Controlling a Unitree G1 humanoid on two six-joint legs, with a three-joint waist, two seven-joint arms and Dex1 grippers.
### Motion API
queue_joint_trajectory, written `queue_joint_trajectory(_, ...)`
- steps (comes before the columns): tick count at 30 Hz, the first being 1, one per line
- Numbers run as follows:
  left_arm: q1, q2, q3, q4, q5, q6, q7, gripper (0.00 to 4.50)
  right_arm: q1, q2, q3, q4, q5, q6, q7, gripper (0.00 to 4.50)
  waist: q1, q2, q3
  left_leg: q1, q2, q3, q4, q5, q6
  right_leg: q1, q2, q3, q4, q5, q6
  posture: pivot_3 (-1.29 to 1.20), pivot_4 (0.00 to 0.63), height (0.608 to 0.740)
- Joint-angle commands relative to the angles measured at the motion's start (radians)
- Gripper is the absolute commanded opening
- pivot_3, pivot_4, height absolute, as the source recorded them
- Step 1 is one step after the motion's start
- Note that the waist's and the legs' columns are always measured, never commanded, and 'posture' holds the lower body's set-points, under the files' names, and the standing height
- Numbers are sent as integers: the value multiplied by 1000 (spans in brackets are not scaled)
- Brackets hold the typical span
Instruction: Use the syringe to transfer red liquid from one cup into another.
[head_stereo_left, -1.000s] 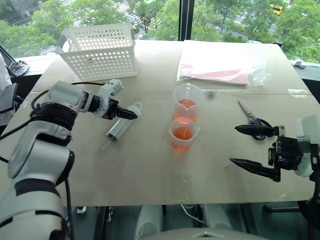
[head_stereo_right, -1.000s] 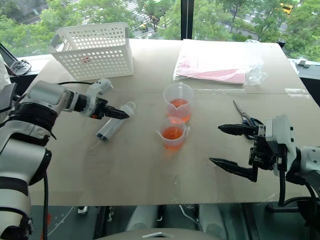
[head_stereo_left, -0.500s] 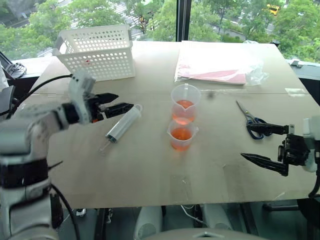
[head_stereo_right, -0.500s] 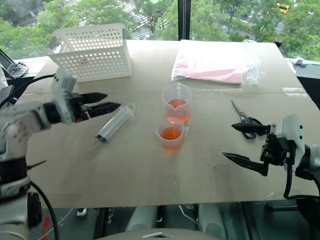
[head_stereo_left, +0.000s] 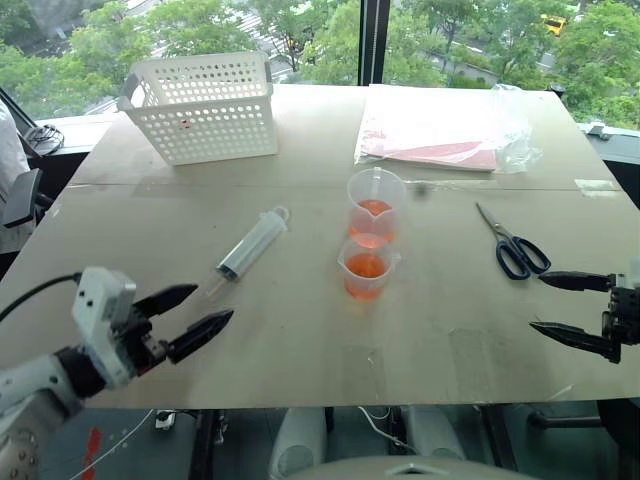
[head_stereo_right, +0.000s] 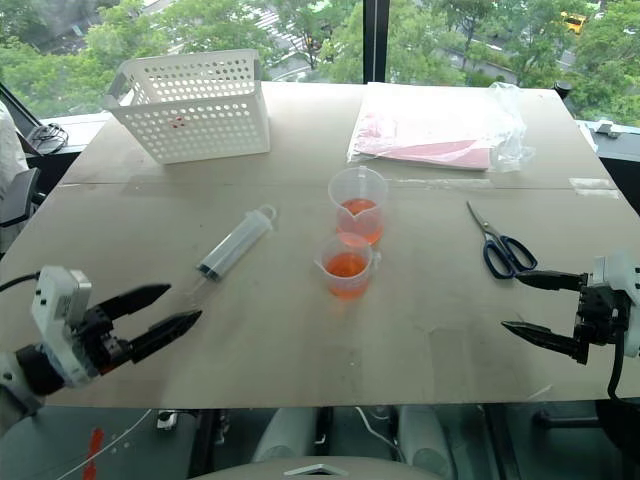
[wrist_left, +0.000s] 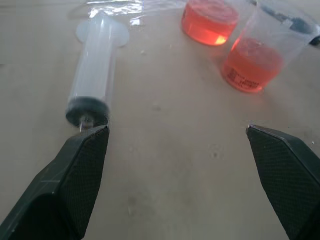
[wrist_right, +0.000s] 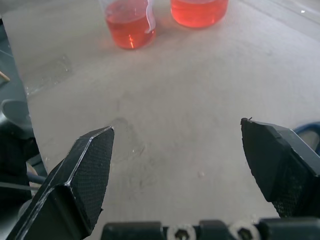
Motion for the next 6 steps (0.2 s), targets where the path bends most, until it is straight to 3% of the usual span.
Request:
queue_joint_trajectory(1,68,-33,29,-4,30,-114,0,4477,31,4,-63,24,-14,-43,16,4342,0,0,0,0,0,0,0,0,0,0,0,0,0,0,0,0,150,740)
queue_joint_trajectory(6,128,-66,-1,8,80,-231,18,4477,72,34,-69,15,-26,-61,-11,4342,-1,0,-1,0,0,-1,0,0,0,0,0,0,0,0,0,0,150,740)
